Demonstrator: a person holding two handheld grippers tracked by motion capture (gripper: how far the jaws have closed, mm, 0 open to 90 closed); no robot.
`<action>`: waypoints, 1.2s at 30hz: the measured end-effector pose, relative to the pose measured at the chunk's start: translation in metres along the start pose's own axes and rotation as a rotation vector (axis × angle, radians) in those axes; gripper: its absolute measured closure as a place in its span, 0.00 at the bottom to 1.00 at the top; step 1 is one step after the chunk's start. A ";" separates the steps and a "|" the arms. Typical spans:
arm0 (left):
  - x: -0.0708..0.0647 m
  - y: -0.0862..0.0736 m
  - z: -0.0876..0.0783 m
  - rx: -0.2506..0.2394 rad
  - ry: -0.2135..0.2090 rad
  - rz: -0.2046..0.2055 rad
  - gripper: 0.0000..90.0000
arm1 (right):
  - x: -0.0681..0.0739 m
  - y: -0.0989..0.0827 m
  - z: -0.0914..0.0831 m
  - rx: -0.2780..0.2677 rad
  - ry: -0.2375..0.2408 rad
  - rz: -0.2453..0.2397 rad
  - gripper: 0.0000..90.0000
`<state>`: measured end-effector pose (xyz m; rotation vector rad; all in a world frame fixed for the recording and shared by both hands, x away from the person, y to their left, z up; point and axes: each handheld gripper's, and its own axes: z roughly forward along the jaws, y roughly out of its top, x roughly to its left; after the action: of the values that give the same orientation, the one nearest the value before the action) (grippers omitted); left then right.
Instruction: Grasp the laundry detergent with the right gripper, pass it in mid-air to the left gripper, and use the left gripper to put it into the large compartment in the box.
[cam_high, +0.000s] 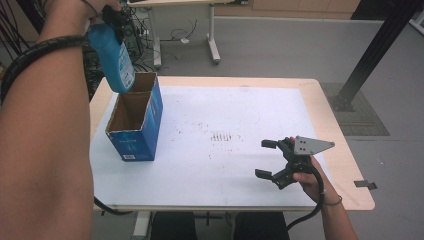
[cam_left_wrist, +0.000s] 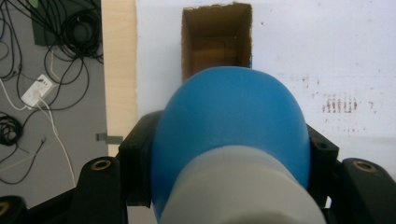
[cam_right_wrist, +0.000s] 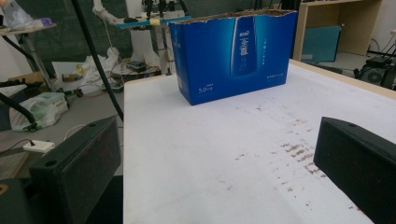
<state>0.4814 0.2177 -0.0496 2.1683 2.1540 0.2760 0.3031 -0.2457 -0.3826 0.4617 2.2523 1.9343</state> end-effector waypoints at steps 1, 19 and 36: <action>0.000 0.000 0.003 0.005 0.001 0.002 0.41 | 0.000 0.000 0.000 0.001 0.000 0.000 0.01; 0.005 -0.008 0.050 0.075 -0.033 -0.012 0.41 | 0.000 0.001 0.006 0.005 0.010 -0.002 0.01; 0.000 -0.013 0.094 0.142 -0.034 0.003 0.42 | -0.001 0.001 0.006 0.004 0.008 0.002 0.01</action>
<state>0.4858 0.2247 -0.1444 2.2312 2.2148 0.0879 0.3054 -0.2406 -0.3828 0.4576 2.2618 1.9360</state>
